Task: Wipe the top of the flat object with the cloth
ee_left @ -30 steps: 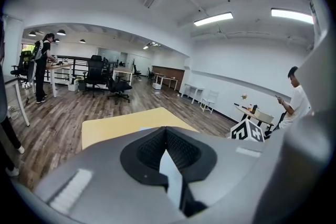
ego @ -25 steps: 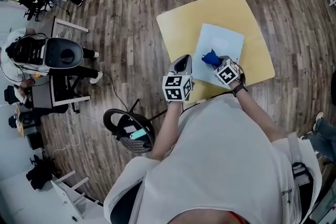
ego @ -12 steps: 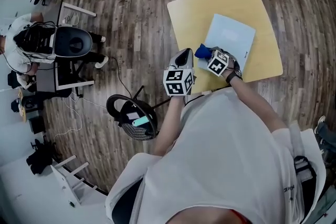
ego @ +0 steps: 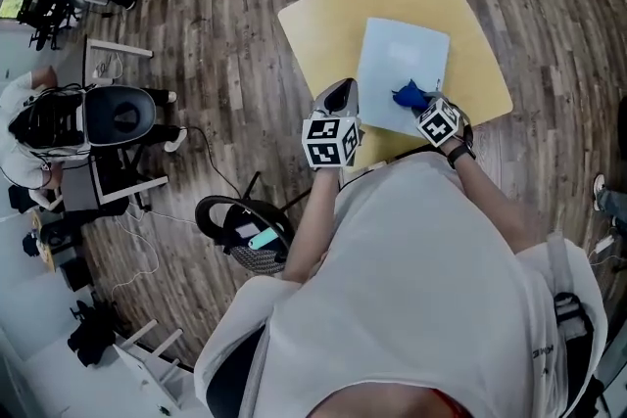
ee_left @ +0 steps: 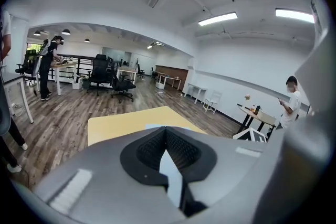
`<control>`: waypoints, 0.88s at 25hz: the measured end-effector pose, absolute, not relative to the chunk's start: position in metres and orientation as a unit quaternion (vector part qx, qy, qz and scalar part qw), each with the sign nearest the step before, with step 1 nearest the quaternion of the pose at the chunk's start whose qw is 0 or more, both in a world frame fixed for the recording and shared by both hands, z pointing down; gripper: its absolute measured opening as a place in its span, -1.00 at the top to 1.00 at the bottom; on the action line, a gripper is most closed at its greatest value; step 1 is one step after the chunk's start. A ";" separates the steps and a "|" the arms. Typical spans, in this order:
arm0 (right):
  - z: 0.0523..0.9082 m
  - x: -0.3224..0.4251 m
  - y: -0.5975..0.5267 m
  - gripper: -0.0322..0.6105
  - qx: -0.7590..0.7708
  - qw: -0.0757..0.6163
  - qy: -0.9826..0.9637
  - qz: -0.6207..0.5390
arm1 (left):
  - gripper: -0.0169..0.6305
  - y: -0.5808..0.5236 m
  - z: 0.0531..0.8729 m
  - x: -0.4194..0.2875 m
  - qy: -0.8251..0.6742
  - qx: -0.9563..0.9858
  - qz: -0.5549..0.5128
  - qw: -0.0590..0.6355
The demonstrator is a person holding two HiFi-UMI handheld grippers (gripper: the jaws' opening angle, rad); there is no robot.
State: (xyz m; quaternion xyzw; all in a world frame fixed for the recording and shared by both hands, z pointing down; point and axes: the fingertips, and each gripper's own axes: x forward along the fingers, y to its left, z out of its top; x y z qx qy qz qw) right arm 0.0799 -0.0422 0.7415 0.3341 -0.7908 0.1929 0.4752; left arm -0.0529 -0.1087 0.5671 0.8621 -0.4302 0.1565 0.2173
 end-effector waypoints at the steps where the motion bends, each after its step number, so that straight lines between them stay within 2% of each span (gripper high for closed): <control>1: 0.741 0.090 -0.039 0.57 0.342 0.477 -0.785 0.197 | 0.93 -0.110 0.567 -0.048 -0.425 0.865 0.157 0.217; 7: 0.742 0.113 -0.025 0.57 0.365 0.478 -0.772 0.206 | 0.93 -0.112 0.567 -0.033 -0.406 0.874 0.159 0.215; 12: 0.730 0.097 -0.028 0.57 0.341 0.486 -0.775 0.216 | 0.93 -0.112 0.557 -0.049 -0.426 0.864 0.138 0.229; 16: 0.712 0.045 -0.054 0.57 0.311 0.457 -0.812 0.188 | 0.93 -0.116 0.549 -0.077 -0.457 0.852 0.122 0.223; 22: 0.703 -0.074 -0.086 0.57 0.200 0.462 -0.857 0.111 | 0.93 -0.108 0.553 -0.124 -0.508 0.820 0.121 0.236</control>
